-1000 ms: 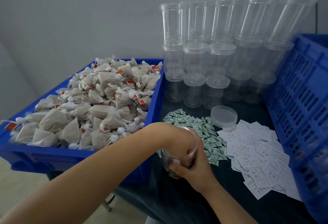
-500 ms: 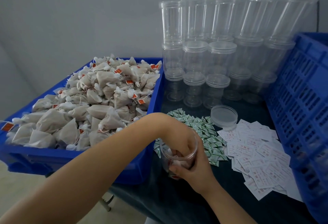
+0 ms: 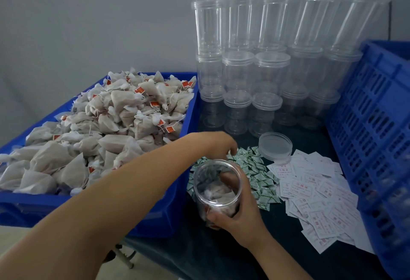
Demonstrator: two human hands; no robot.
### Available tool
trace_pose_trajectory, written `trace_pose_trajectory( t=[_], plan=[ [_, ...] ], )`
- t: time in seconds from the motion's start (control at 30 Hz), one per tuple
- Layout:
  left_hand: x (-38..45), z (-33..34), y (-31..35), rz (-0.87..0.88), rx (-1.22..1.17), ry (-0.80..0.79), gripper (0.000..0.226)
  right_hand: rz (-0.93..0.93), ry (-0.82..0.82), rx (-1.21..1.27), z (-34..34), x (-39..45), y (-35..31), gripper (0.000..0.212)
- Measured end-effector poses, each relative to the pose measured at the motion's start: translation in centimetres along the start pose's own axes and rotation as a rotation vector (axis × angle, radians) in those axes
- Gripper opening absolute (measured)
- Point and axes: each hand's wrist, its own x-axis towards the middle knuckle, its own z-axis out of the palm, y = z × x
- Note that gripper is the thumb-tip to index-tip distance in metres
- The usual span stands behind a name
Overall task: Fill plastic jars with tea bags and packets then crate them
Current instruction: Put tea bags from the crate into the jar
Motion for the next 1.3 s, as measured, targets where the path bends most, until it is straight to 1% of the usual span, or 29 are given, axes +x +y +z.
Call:
trace_pose_trajectory(
  t=[0.07,0.1,0.23,0.3,0.37,0.43,0.53,0.63,0.77,0.87,0.97,1.1,1.2,1.23,1.3],
  plan=[
    [0.9,1.1,-0.2,0.0,0.023,-0.104,0.04,-0.015,0.008,-0.024,0.0,0.1,0.0,0.095],
    [1.3,1.6,-0.2,0.003,0.019,-0.123,0.036,-0.021,0.008,-0.036,0.0,0.1,-0.1,0.095],
    [1.8,2.4,-0.4,-0.01,-0.023,-0.079,0.021,-0.025,-0.002,-0.046,0.0,0.2,0.3,0.097],
    [1.8,2.4,-0.4,-0.033,-0.038,-0.106,0.016,-0.028,-0.009,-0.05,0.0,0.1,0.5,0.098],
    [1.8,2.4,-0.4,-0.079,-0.054,-0.116,0.018,-0.027,-0.01,-0.049,0.0,0.1,0.4,0.098],
    [1.7,2.3,-0.3,-0.137,-0.074,-0.086,0.021,-0.025,-0.008,-0.042,0.0,0.1,0.5,0.098],
    [1.7,2.2,-0.2,-0.143,0.021,-0.056,0.019,-0.013,-0.006,-0.031,0.0,0.1,0.5,0.098],
    [1.9,2.2,-0.2,-0.187,0.04,-0.107,0.01,-0.006,-0.01,-0.027,0.0,0.1,0.4,0.098],
    [2.1,2.1,-0.4,-0.226,0.009,-0.149,0.016,-0.006,-0.007,-0.025,0.0,0.1,0.5,0.099],
    [2.0,2.1,-0.3,-0.223,0.016,-0.153,0.02,-0.007,-0.007,-0.017,0.1,0.1,0.4,0.097],
    [1.8,1.9,-0.2,-0.202,0.026,-0.154,0.013,-0.002,-0.003,-0.003,0.2,0.2,0.2,0.095],
    [1.8,1.7,-0.1,-0.177,0.055,-0.129,0.013,0.021,0.005,0.013,0.2,0.1,0.1,0.096],
    [1.7,1.8,-0.3,-0.156,0.091,-0.056,0.019,0.018,0.009,0.008,0.2,0.2,0.1,0.097],
    [1.7,1.9,-0.5,-0.149,0.096,-0.029,0.018,0.012,0.01,0.003,0.2,0.2,0.2,0.097],
    [1.8,1.8,-0.8,-0.121,0.092,0.039,0.008,0.007,0.007,0.0,0.2,0.2,0.2,0.097]
  ],
)
